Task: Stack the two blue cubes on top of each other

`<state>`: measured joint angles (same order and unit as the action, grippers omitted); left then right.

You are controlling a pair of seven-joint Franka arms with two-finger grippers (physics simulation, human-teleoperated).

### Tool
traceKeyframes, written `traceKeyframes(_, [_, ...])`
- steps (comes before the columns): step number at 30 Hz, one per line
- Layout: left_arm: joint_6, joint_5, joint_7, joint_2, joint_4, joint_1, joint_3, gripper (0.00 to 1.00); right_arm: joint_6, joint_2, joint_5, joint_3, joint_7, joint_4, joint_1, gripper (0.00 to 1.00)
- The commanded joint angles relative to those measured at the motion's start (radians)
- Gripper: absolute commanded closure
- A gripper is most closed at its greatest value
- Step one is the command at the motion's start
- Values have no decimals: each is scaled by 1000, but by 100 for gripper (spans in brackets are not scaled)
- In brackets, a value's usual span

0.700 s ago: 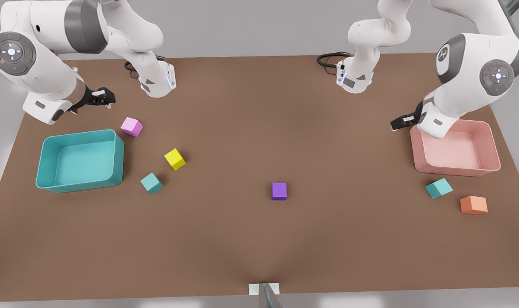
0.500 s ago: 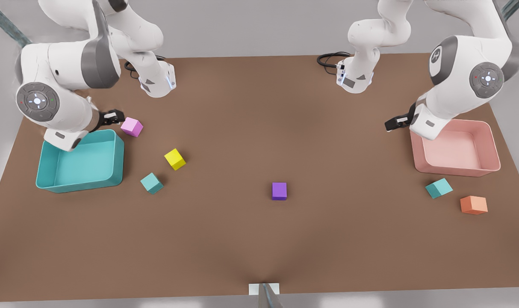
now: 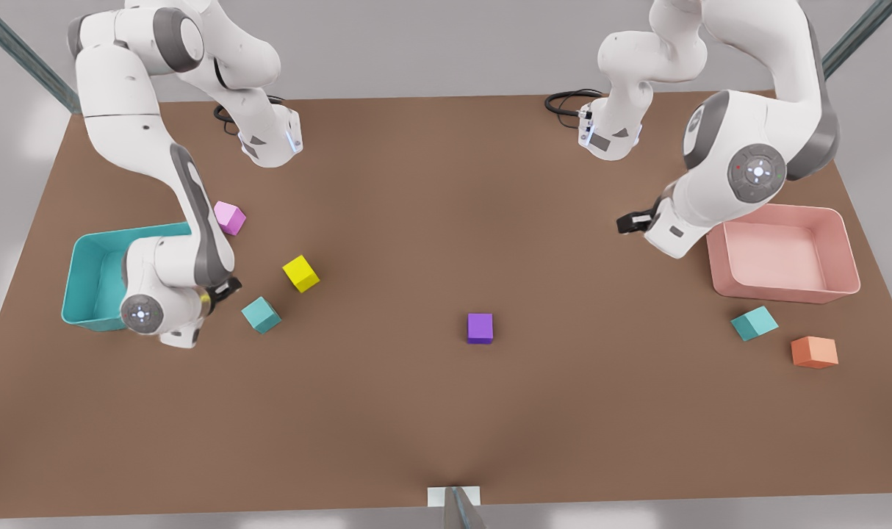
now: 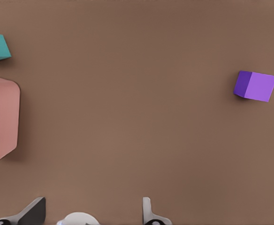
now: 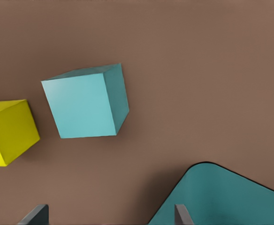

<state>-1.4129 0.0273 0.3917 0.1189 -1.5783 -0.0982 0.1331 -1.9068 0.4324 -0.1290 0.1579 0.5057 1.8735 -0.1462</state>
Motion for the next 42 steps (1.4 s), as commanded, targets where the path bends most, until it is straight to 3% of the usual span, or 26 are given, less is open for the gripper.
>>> traceKeyframes(1, [-55, 3, -97, 2, -3, 60, 2, 0, -380, -12, 15, 0, 382, 61, 0, 0])
traceKeyframes(2, [-57, 2, -452, 7, -3, 86, 2, 0, -399, -12, 15, 0, 382, 76, 0, 0])
traceKeyframes(4, [-101, -27, -292, 44, -6, 77, 2, 0, -434, -11, 43, 9, 381, 98, 4, 0])
traceKeyframes(16, [-98, -26, -298, 88, -3, 94, -12, 0, -420, -8, 175, 11, 370, 184, -3, 0])
traceKeyframes(21, [-98, -26, -298, 94, -3, 94, -12, 0, -408, -11, 177, 11, 369, 180, 5, 0])
traceKeyframes(32, [-93, -23, -298, 110, 3, 106, -21, 0, -291, -8, 212, 11, 47, 168, 5, 0])
traceKeyframes(42, [-80, -26, -300, 110, 6, 106, -20, 0, -291, 26, 216, 11, 45, 138, 13, 0])
